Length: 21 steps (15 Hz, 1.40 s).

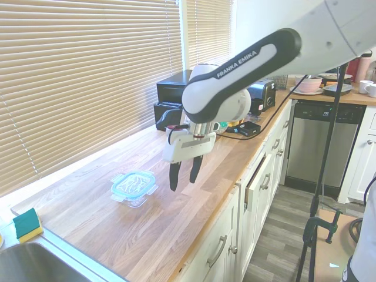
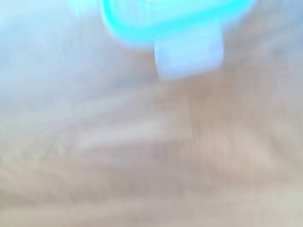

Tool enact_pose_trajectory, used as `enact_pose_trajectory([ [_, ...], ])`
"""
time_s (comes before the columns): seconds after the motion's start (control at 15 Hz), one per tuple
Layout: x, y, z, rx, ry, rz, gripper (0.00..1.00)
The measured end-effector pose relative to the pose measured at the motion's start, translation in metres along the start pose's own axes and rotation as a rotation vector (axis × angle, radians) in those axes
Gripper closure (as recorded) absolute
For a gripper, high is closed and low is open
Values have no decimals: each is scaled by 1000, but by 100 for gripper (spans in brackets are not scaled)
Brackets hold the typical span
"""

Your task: Uncover the lid of the food container

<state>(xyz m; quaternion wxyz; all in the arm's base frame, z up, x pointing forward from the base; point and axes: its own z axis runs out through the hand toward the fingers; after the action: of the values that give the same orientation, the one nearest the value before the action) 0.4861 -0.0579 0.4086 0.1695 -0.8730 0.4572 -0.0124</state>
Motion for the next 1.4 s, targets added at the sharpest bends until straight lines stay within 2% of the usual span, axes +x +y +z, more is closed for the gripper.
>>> enact_pose_trajectory([
  [0.27,65,-21,-5,75,-85,-18,0],
  [0.47,109,-40,8,146,-148,-19,0],
  [0.73,169,-38,32,211,-211,-4,0],
  [0.93,199,-40,40,288,-260,-10,0],
  [1.2,211,-63,74,311,-314,-28,0],
  [1.4,219,-76,90,313,-323,-45,0],
])
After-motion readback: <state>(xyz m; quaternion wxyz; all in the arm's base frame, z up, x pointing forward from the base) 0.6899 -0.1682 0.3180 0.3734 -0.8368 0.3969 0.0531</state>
